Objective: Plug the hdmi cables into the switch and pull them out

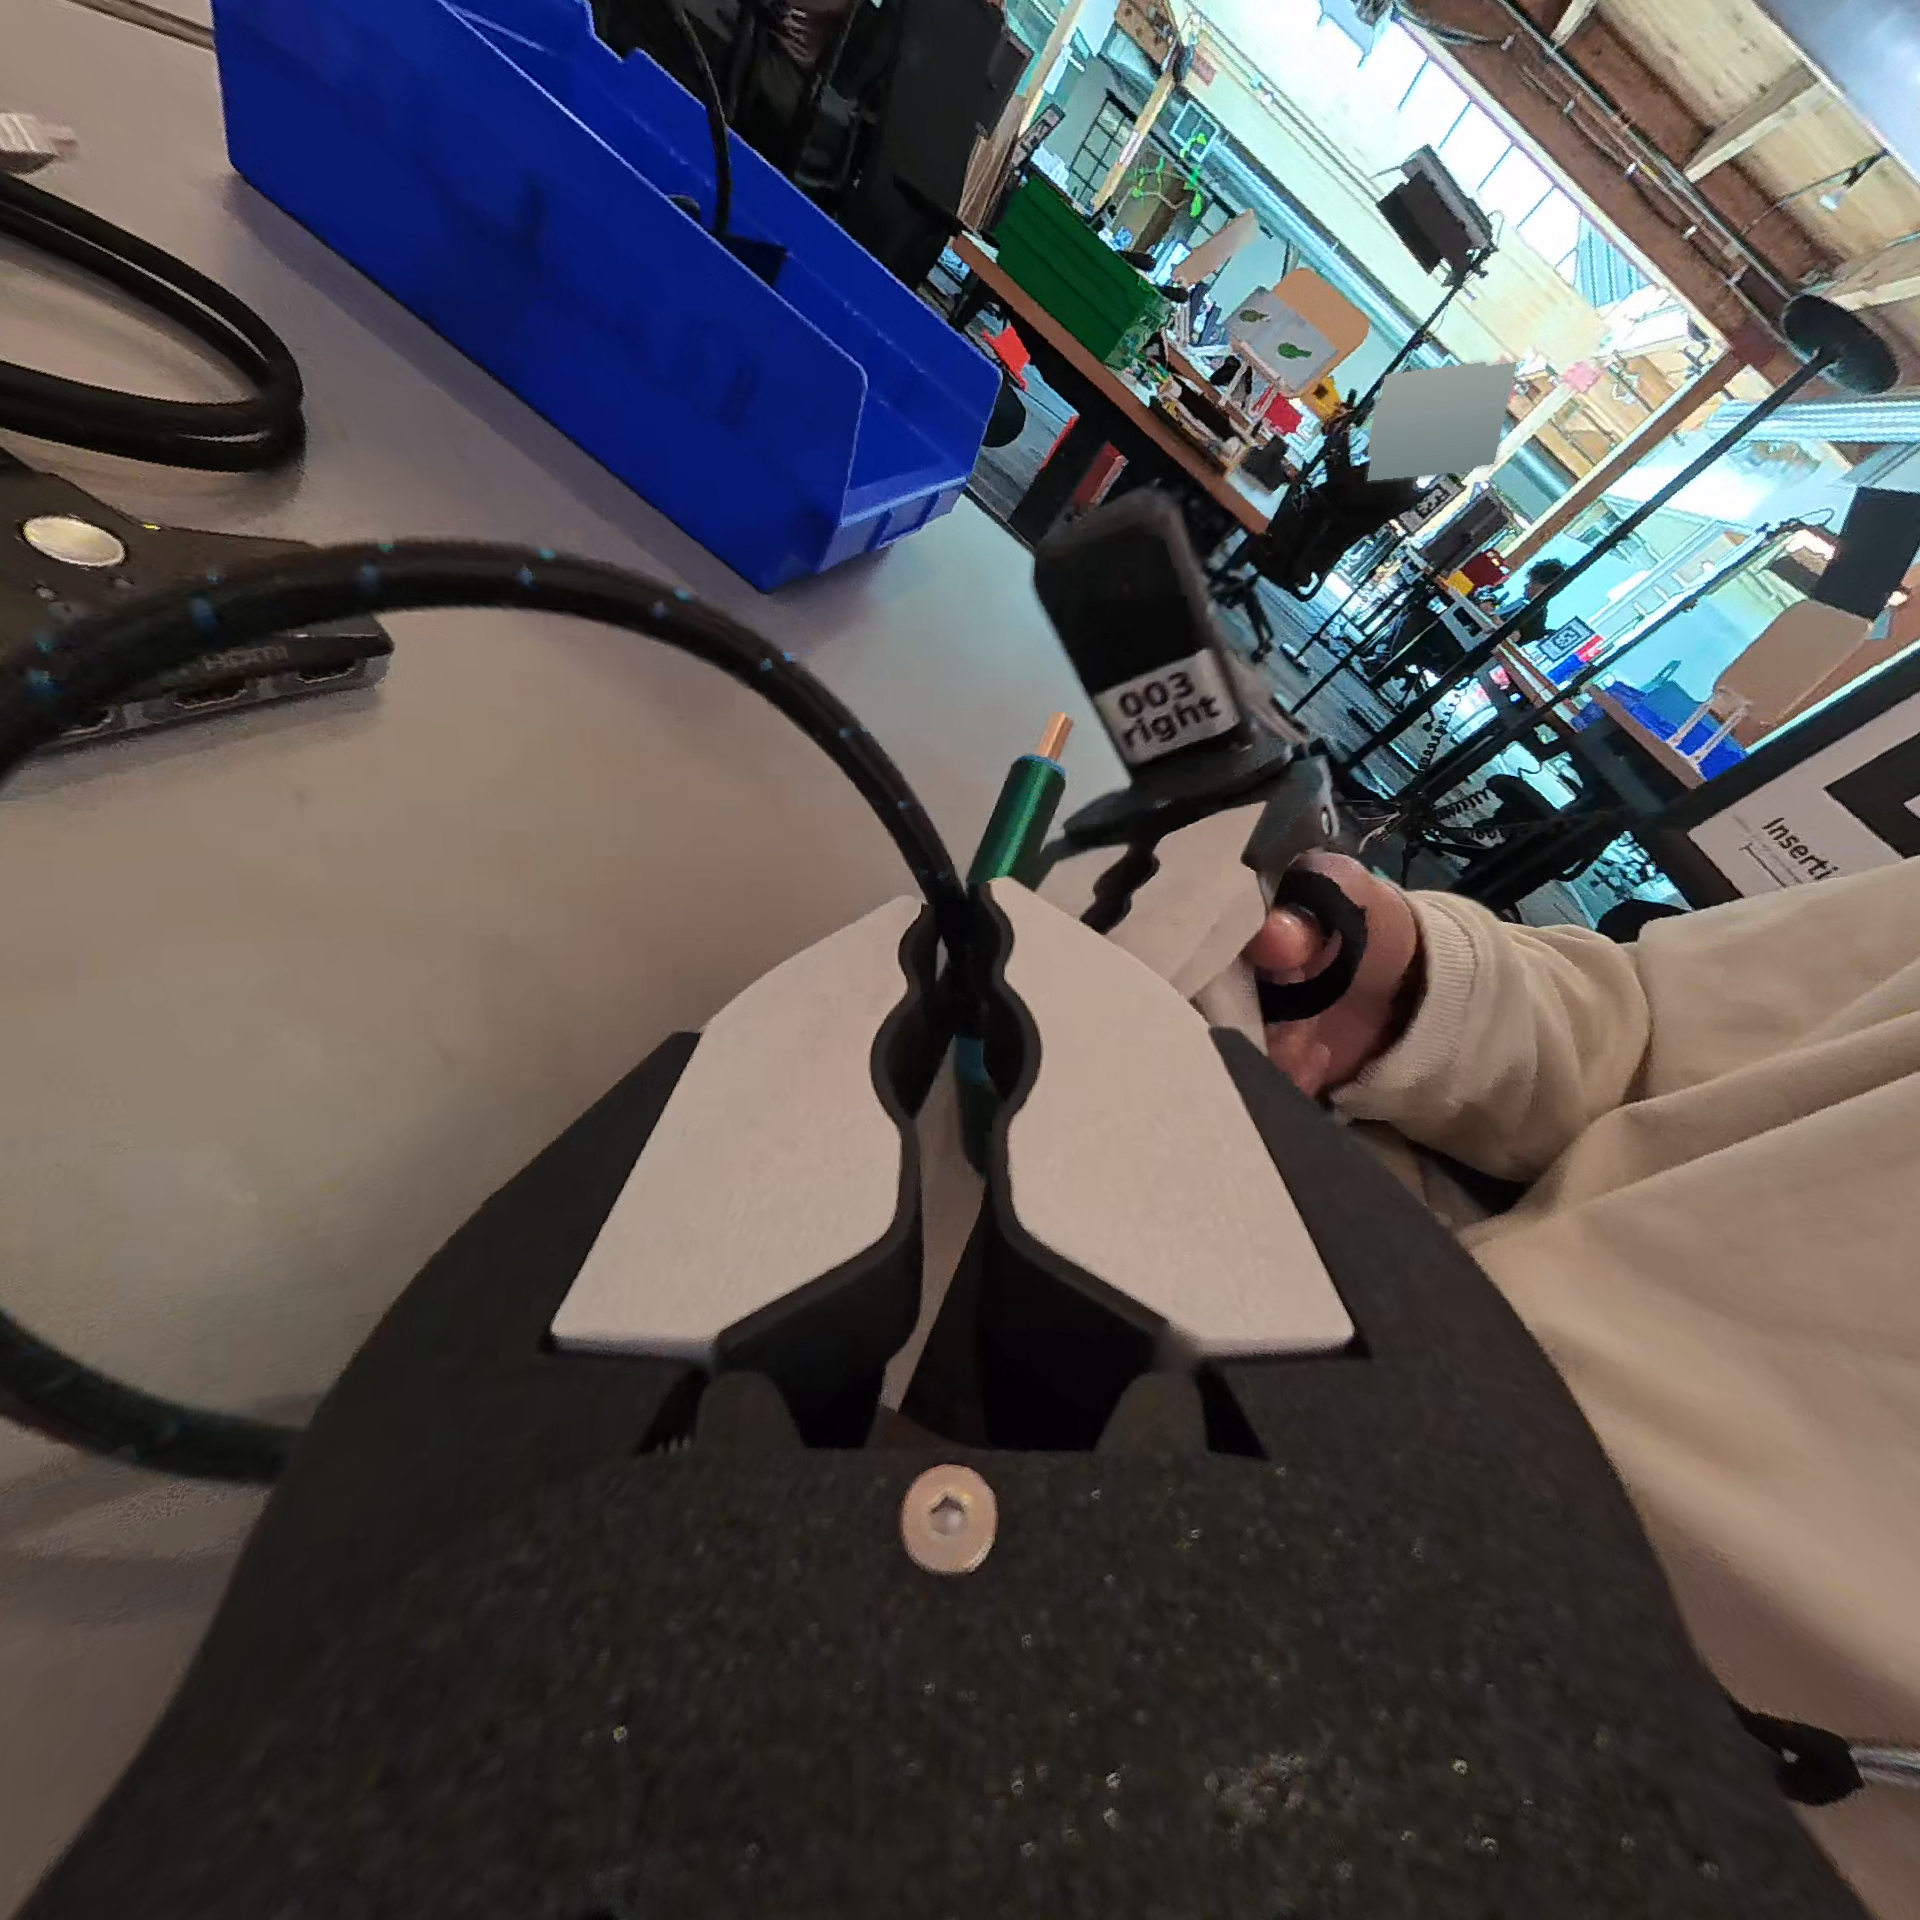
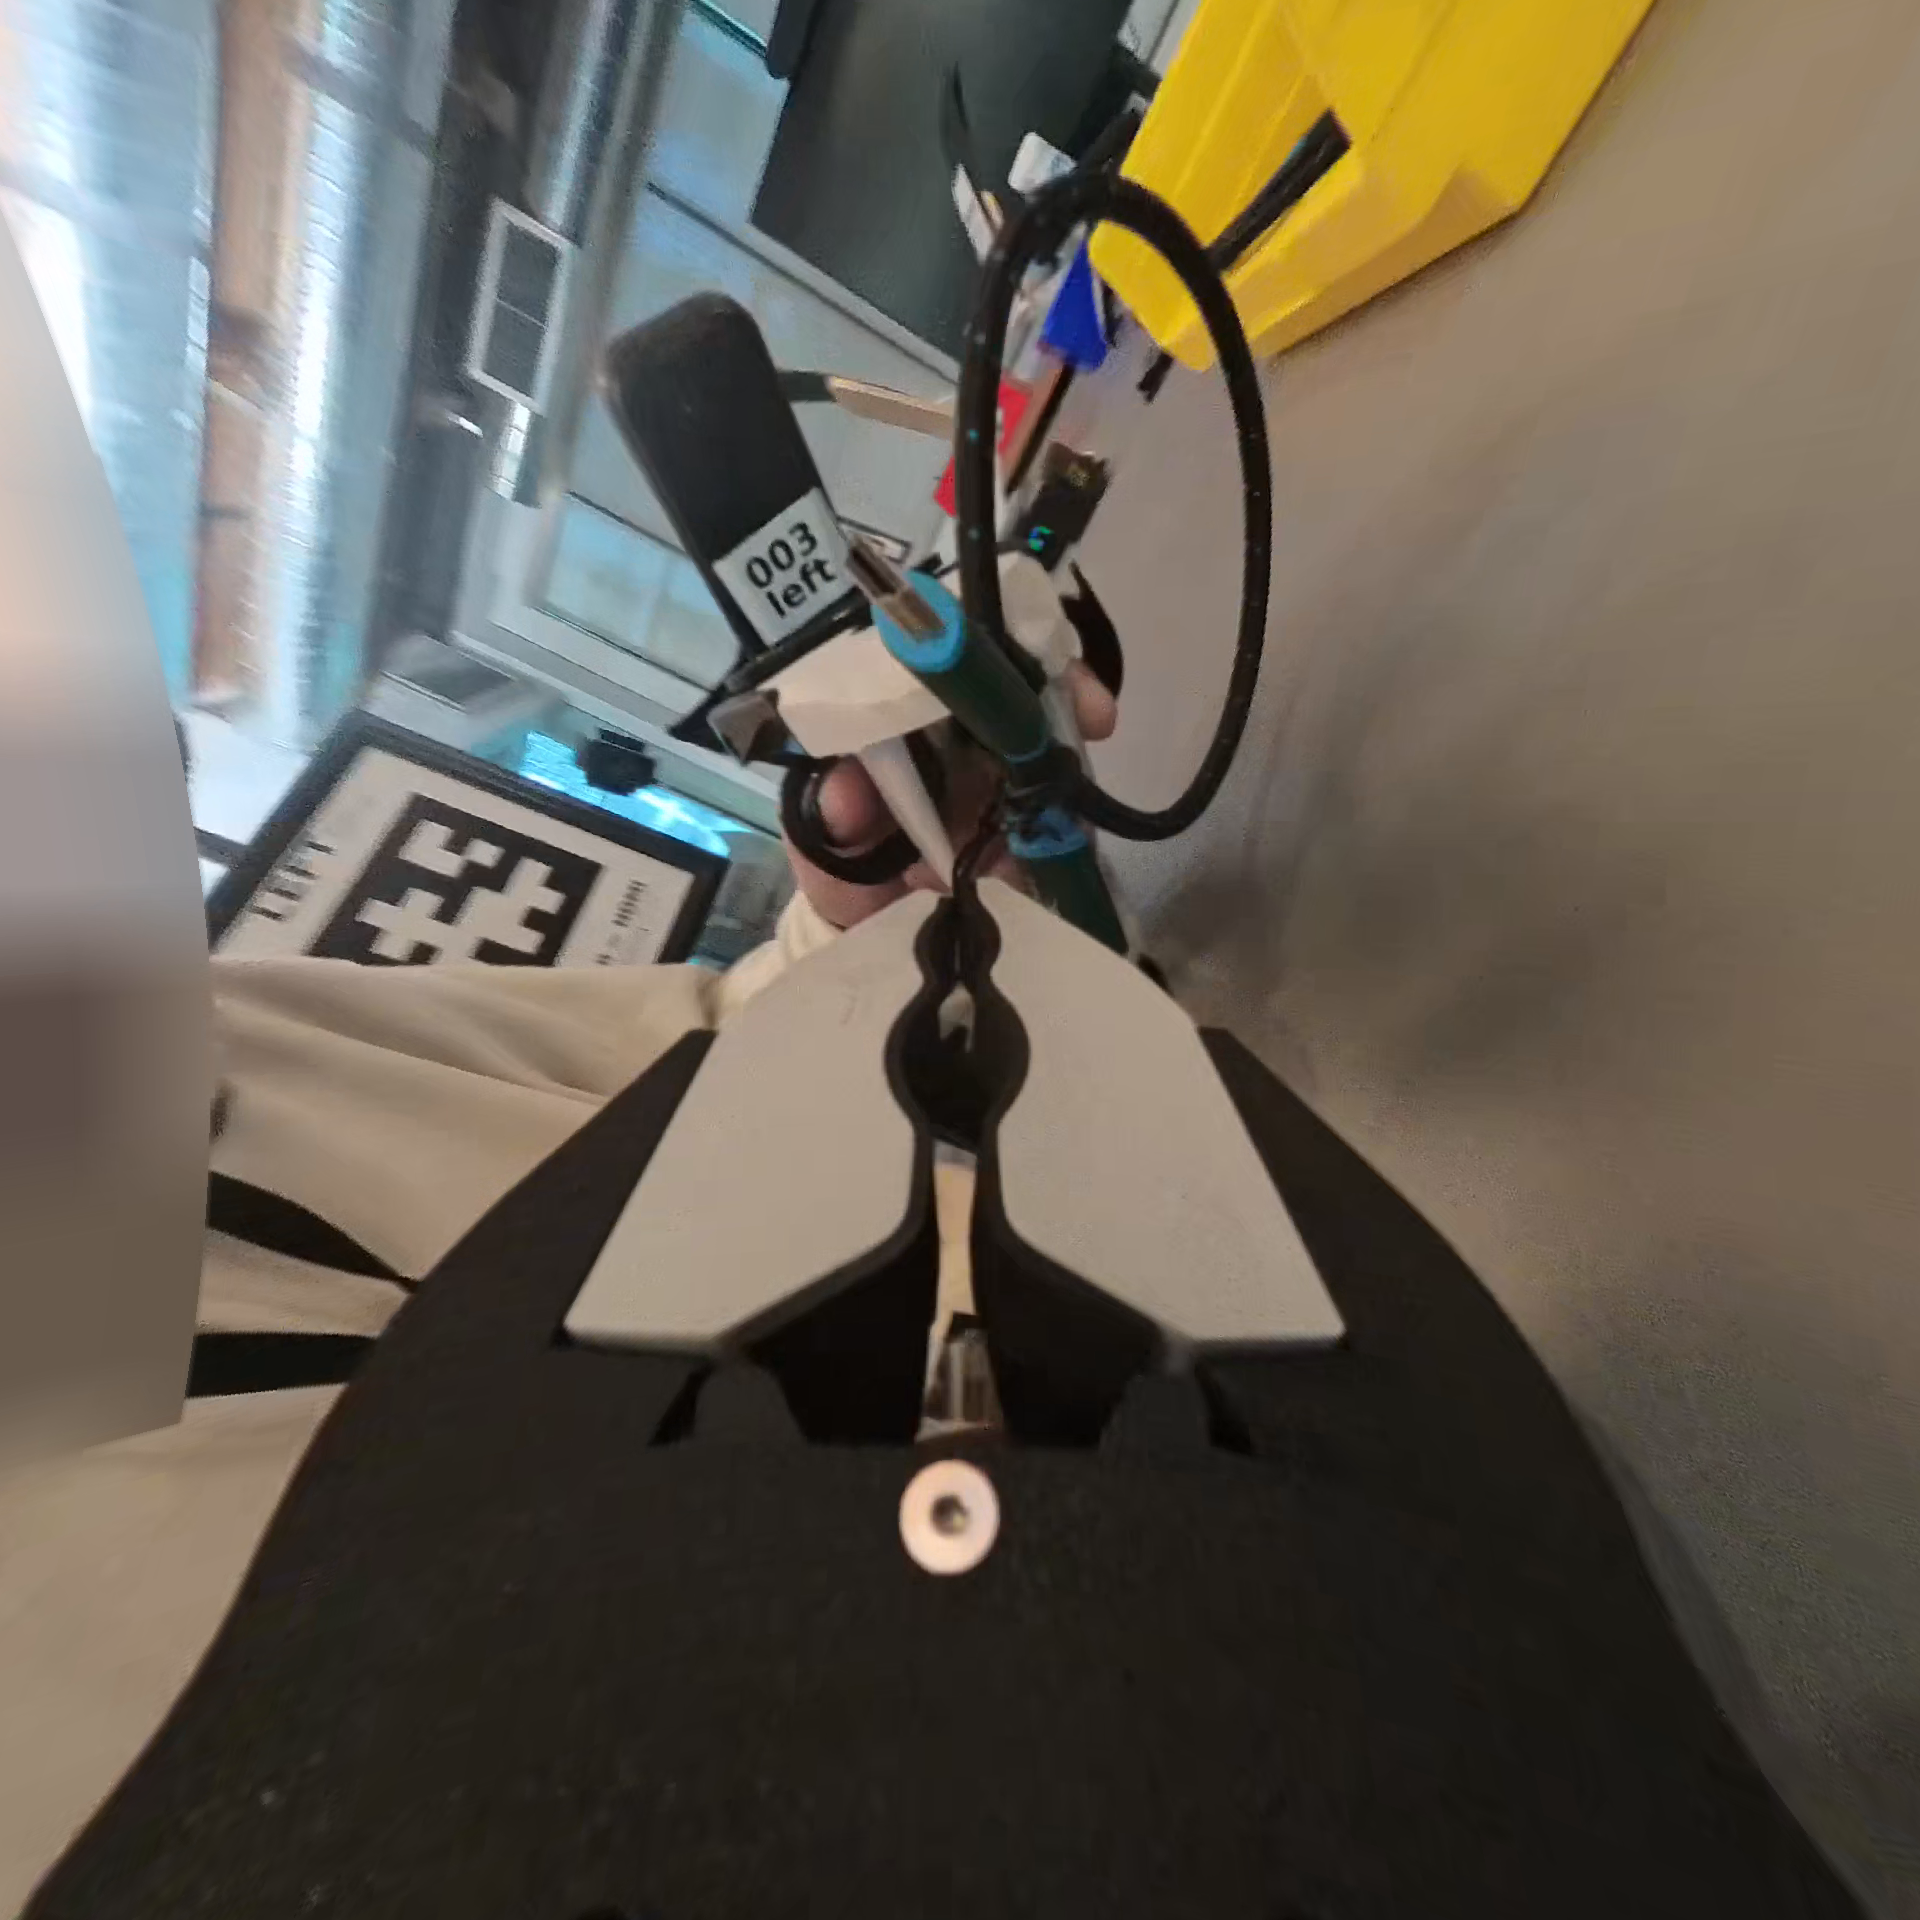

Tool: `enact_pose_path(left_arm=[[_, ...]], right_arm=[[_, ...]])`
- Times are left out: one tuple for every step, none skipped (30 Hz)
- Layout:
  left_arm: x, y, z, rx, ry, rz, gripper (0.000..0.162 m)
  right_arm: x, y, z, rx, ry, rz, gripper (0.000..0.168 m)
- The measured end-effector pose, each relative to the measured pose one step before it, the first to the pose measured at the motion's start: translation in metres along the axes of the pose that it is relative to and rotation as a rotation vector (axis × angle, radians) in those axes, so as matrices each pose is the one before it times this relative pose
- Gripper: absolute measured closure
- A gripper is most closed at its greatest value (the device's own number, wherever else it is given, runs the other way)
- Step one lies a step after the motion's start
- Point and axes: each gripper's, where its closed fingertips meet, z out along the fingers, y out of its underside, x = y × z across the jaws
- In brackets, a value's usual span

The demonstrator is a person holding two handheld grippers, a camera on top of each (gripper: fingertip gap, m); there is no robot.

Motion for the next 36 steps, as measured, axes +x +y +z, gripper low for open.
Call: enact_pose_path(left_arm=[[0.0006, -0.00026, 0.0002, 0.0025, -0.0014, 0.0035, 0.157], [-0.00035, -0.0004, 0.00017, 0.0036, -0.0078, 0.0021, 0.156], [-0.00115, -0.00003, 0.00026, 0.0017, -0.0115, 0.0, 0.157], [-0.00005, 0.00037, 0.00064, 0.0003, -0.0006, -0.0068, 0.156], [0.00102, 0.00054, 0.00054, -0.0011, 0.0105, -0.0117, 0.156], [0.00076, 0.00033, 0.00043, 0.0004, 0.0055, -0.0084, 0.156], [0.00048, 0.00018, 0.00048, 0.0013, -0.003, 0.0041, 0.156], [0.00031, -0.00027, -0.00001, 0.0006, -0.0027, 0.0095, 0.156], [0.00004, -0.00134, -0.00047, 0.0045, 0.0002, 0.0031, 0.157], [0.00002, -0.00047, -0.0005, 0.0012, 0.004, -0.0025, 0.157], [-0.00083, 0.00173, 0.00017, -0.0113, 0.0009, -0.0046, 0.157], [-0.00251, 0.00164, -0.00016, -0.0083, -0.0101, -0.0076, 0.157], [-0.00177, -0.00004, -0.00067, 0.0023, -0.0056, -0.0096, 0.157], [0.00004, -0.00028, -0.00054, 0.0003, 0.0052, -0.0062, 0.157], [-0.00028, -0.00002, -0.00033, -0.0012, 0.0003, -0.0001, 0.157], [-0.00058, 0.00038, 0.00017, -0.0022, -0.0048, 0.003, 0.157], [0.00019, 0.001, 0.00033, -0.0061, 0.0005, 0.0014, 0.157], [0.00055, 0.001, 0.00051, -0.0044, 0.0025, -0.0004, 0.157], [0.00052, 0.00075, 0.00052, -0.0027, 0.0009, 0.001, 0.157], [0.00051, 0.00066, 0.00045, -0.0041, 0.0005, 0.0028, 0.157], [0.00033, 0.00015, 0.00031, -0.0013, -0.0008, 0.0033, 0.157], [0.00042, -0.00002, 0.00005, -0.0004, 0.0001, 0.0032, 0.157], [0.00014, 0.00031, -0.00003, -0.002, 0.0001, 0.0024, 0.157], [-0.00035, -0.00006, -0.00007, 0.0004, -0.0031, 0.0011, 0.157], [-0.00021, -0.00025, -0.00016, 0.0011, 0.0001, -0.0005, 0.157], [0.00018, -0.00001, -0.00002, -0.0011, 0.0037, -0.0013, 0.157], [-0.00003, 0.0003, 0.00006, -0.0021, 0.0007, 0.001, 0.157], [0.00037, 0.00066, 0.00014, -0.0042, 0.0021, 0.0033, 0.157], [0.00081, 0.00028, -0.00002, -0.0028, 0.0043, 0.0035, 0.157], [0.00046, -0.0002, -0.00009, 0.0007, 0.0001, 0.0034, 0.157], [-0.00005, 0.00009, 0.00005, -0.0008, -0.0026, 0.0041, 0.157], [0.00018, 0.00055, 0.00015, -0.0029, -0.0004, 0.0027, 0.157], [0.00007, 0.00026, 0.00021, -0.0016, 0.0002, -0.0002, 0.157], [-0.00066, 0.0001, 0.00013, -0.0009, -0.0039, 0.0003, 0.157], [-0.00074, 0.00018, -0.00013, -0.0017, -0.0022, 0.0002, 0.157], [-0.0001, -0.00032, -0.00027, 0.0011, 0.0028, -0.0044, 0.157]], right_arm=[[-0.00367, 0.00196, 0.00133, 0.0026, -0.0582, 0.0658, 0.168], [-0.00181, 0.00071, 0.00061, 0.0067, -0.0355, 0.0502, 0.168], [-0.00046, 0.00025, 0.00038, 0.006, -0.0106, 0.0207, 0.168], [-0.00264, 0.00088, 0.00088, -0.0028, -0.0194, 0.0117, 0.168], [-0.00315, 0.00098, 0.00067, -0.0048, -0.0209, 0.0125, 0.168], [-0.00084, 0.00127, 0.00032, -0.0086, -0.002, -0.0098, 0.168], [0.00027, 0.0001, -0.00067, -0.0069, 0.0044, -0.0149, 0.168], [0.00142, -0.00218, -0.00232, 0.0001, 0.0148, -0.0099, 0.168], [0.00319, -0.0033, -0.00305, 0.0026, 0.0359, -0.0409, 0.168], [0.00537, -0.00346, -0.00317, 0.0002, 0.062, -0.0788, 0.168], [0.00602, -0.00235, -0.00309, -0.0121, 0.0765, -0.0979, 0.168], [0.00228, -0.00127, -0.00237, -0.0196, 0.0609, -0.1125, 0.167], [0.00024, -0.00192, -0.00163, -0.0152, 0.0572, -0.1217, 0.161], [0.00201, -0.00164, -0.00123, -0.016, 0.0731, -0.1338, 0.155], [0.00407, 0.00007, -0.00106, -0.0245, 0.0851, -0.1486, 0.154], [0.00208, -0.00004, -0.00079, -0.015, 0.0689, -0.14, 0.154], [-0.00061, -0.0015, -0.00007, 0.0014, 0.0429, -0.0964, 0.155], [-0.00277, -0.00105, 0.00115, 0.0023, 0.014, -0.046, 0.156], [-0.00122, 0.00049, 0.00206, -0.0057, 0.0057, 0.0063, 0.158], [-0.00211, 0.00175, 0.00256, -0.0083, -0.0216, 0.0398, 0.158], [-0.00188, 0.00243, 0.0021, -0.0092, -0.0327, 0.05, 0.158], [0.00039, 0.00253, 0.00136, -0.0085, -0.0194, 0.0445, 0.158], [0.00105, 0.00133, 0.00039, -0.0042, -0.0106, 0.0268, 0.159], [0.00141, -0.00001, -0.00064, 0.0008, -0.001, 0.0113, 0.161], [-0.00012, -0.00071, -0.00084, 0.0032, -0.0051, 0.0011, 0.167], [-0.00106, -0.00058, -0.00024, 0.0004, -0.0066, 0.0011, 0.167], [-0.00054, 0.00006, 0.00006, -0.0029, -0.0029, 0.0022, 0.168], [-0.00098, 0.00028, 0.00014, -0.0015, -0.0057, 0.0052, 0.168], [-0.0033, -0.00083, 0.00003, 0.0084, -0.0277, 0.0196, 0.168], [-0.00148, -0.00116, -0.00052, 0.0124, -0.0226, 0.0341, 0.168], [0.00011, -0.00084, -0.00054, 0.0103, -0.0153, 0.035, 0.167], [-0.00062, -0.00054, -0.00063, 0.0091, -0.0218, 0.0332, 0.168], [-0.00083, 0.00026, -0.00046, 0.0011, -0.0242, 0.0335, 0.167], [-0.00087, -0.0004, -0.00059, 0.0047, -0.0235, 0.0297, 0.165], [-0.00094, -0.00096, -0.00075, 0.0086, -0.0196, 0.0251, 0.162], [0.00001, -0.0006, -0.0006, 0.004, -0.0077, 0.0142, 0.16]])
